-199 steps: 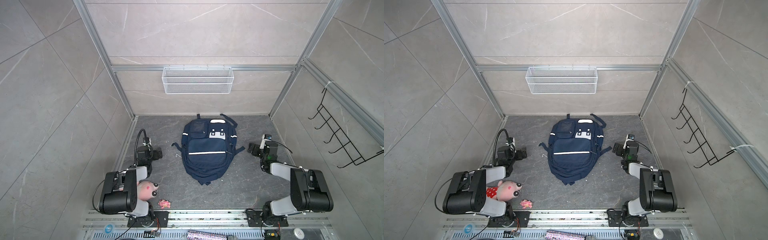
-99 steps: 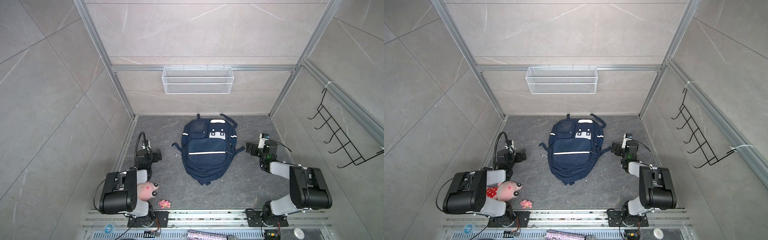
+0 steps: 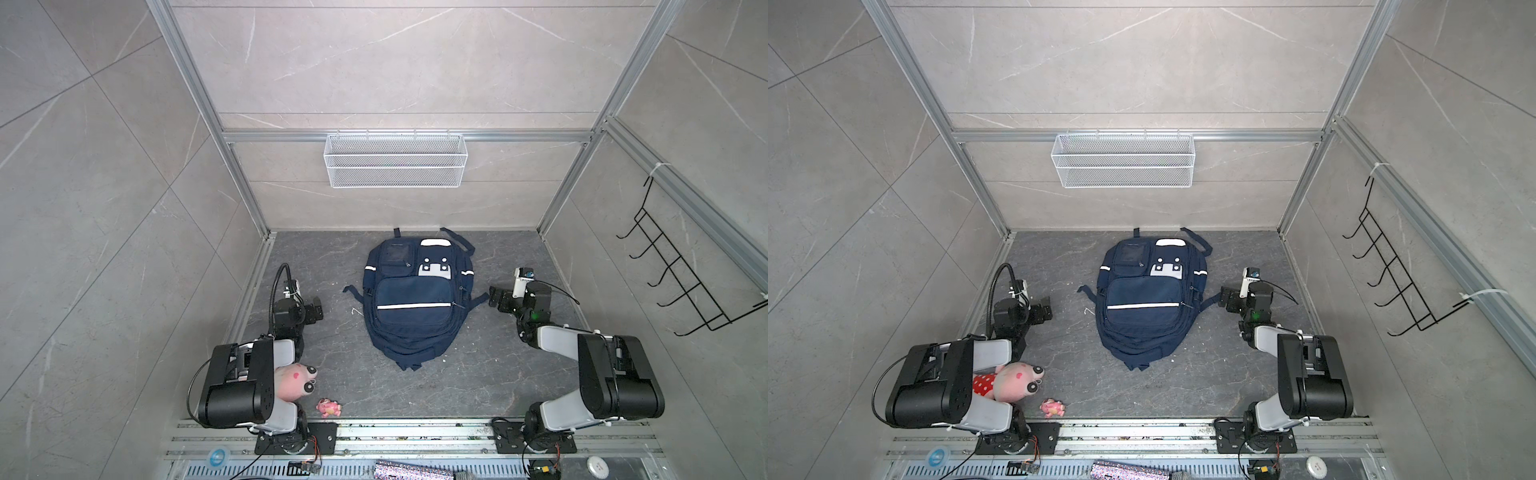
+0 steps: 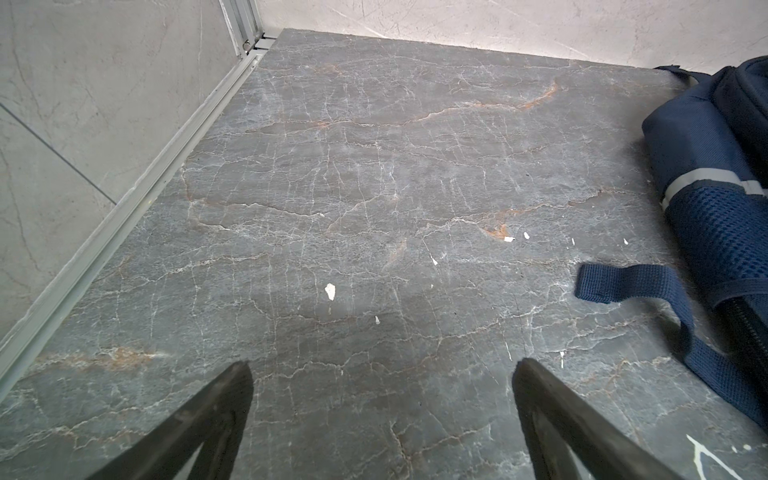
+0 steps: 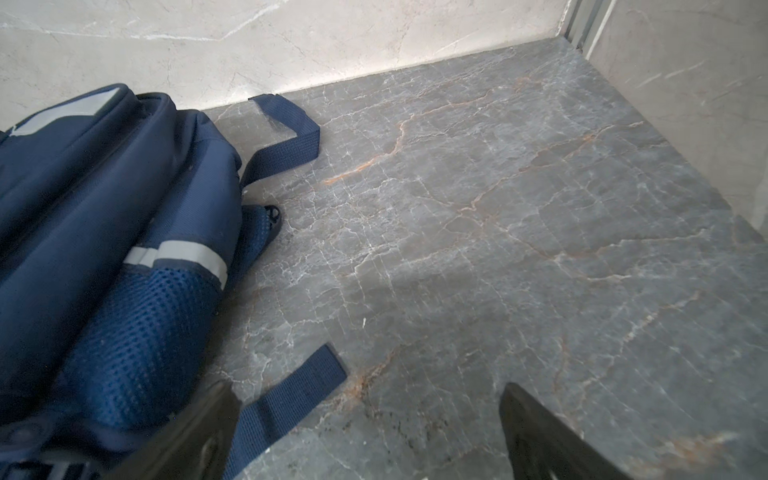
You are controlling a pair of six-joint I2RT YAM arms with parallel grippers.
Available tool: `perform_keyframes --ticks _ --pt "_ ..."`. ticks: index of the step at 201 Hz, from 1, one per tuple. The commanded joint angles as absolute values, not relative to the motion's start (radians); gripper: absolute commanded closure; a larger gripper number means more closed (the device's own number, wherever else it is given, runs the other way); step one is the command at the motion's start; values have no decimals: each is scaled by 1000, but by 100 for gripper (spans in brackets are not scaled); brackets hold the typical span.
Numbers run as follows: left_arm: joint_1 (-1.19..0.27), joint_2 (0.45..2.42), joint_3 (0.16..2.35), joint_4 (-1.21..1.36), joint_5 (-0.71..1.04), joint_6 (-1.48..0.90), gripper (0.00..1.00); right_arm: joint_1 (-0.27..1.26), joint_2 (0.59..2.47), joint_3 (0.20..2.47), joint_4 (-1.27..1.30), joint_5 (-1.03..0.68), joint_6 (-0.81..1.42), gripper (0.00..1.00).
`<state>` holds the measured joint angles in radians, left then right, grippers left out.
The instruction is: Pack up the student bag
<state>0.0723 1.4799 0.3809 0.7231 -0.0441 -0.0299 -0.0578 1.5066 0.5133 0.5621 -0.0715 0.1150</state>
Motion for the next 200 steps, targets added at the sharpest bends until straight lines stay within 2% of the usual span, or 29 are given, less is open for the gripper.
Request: perform_keyframes --ticks 1,68,86,200 --pt "77 1488 390 782 -49 -35 0 -46 1477 485 624 -54 98 0" --pt "77 1489 390 785 -50 -33 0 26 1481 417 748 26 42 0" --pt "77 1489 389 787 -50 -33 0 39 1511 382 848 34 30 0" --pt "76 1491 389 788 -49 -34 0 38 1498 381 829 31 34 0"
